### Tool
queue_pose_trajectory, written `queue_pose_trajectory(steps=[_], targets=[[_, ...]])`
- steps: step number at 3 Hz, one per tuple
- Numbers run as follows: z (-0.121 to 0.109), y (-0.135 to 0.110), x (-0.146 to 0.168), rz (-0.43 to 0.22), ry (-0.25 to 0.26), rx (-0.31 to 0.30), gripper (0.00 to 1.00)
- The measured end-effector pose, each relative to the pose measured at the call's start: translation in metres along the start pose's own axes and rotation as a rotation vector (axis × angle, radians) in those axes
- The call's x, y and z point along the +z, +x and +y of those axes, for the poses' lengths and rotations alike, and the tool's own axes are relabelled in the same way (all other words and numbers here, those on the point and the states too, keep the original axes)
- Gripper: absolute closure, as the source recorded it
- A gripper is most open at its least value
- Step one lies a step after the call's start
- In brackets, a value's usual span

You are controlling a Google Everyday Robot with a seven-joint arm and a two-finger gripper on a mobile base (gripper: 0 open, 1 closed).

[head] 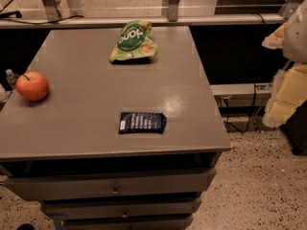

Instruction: Move rxbar blueberry near apple

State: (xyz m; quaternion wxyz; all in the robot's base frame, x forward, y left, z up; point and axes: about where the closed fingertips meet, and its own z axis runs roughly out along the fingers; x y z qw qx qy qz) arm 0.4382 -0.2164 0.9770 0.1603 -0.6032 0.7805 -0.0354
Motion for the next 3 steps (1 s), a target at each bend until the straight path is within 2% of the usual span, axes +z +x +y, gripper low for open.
queue_pose_trajectory(steps=[1, 2, 3], targets=[[0.0, -0.005, 0.001, -0.009, 0.008, -0.003, 0.0], [0.001, -0.022, 0.014, -0.042, 0.002, -0.012, 0.0], [0.009, -0.051, 0.04, -0.103, -0.013, -0.028, 0.0]])
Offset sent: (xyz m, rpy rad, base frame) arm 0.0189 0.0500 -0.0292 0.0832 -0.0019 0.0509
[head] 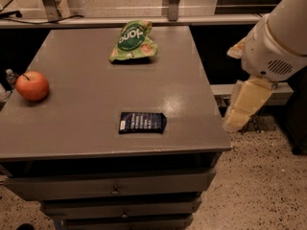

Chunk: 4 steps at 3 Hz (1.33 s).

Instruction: Move rxbar blueberry near apple

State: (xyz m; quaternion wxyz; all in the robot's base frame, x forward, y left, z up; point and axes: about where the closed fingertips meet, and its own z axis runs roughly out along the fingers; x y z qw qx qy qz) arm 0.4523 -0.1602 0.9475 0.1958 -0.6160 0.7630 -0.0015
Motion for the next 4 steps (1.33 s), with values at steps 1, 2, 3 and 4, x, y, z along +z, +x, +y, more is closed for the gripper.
queue_pose_trajectory(steps=[1, 2, 3, 4], targets=[[0.004, -0.028, 0.035, -0.063, -0.015, -0.003, 0.0], [0.006, -0.052, 0.066, -0.116, -0.022, 0.019, 0.0], [0.001, -0.068, 0.091, -0.14, -0.022, 0.067, 0.0], [0.0, -0.08, 0.109, -0.153, -0.041, 0.127, 0.0]])
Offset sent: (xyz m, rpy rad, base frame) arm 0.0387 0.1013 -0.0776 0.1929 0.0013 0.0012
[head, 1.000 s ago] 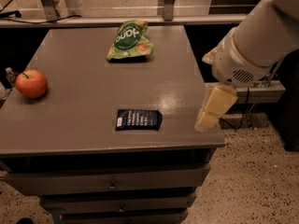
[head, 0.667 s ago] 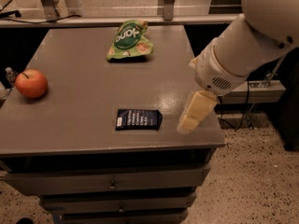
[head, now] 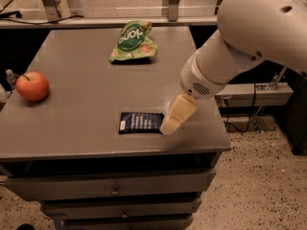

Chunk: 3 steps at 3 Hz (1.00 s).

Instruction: Move rxbar blueberry near apple

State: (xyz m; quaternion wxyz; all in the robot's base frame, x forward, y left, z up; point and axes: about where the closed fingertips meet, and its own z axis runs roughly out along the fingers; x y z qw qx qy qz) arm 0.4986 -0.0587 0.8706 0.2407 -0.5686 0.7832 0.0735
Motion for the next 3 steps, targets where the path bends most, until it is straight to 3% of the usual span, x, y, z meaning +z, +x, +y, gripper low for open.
queue_pose_trajectory(steps=[1, 3], targets=[[0.005, -0.005, 0.018, -0.019, -0.019, 0.048, 0.0], [0.023, -0.017, 0.043, -0.08, -0.053, 0.076, 0.0]])
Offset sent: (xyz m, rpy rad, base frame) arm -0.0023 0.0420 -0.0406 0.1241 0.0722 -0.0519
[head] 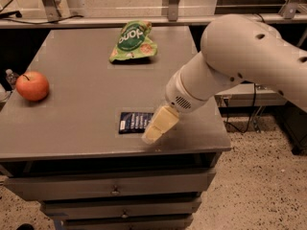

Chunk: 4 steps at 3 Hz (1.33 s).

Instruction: Move rxbar blueberry near apple

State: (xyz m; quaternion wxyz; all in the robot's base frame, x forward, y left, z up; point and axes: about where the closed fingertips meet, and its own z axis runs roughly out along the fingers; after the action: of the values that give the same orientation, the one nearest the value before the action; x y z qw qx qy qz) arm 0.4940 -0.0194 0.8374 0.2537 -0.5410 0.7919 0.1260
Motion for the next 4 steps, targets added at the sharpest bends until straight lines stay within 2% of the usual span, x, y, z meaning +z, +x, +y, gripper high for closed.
queue_pose_trajectory(steps=[1, 4], targets=[[0.008, -0.007, 0.008, -0.034, -0.01, -0.003, 0.17], [0.018, -0.004, 0.016, -0.054, -0.04, 0.04, 0.87]])
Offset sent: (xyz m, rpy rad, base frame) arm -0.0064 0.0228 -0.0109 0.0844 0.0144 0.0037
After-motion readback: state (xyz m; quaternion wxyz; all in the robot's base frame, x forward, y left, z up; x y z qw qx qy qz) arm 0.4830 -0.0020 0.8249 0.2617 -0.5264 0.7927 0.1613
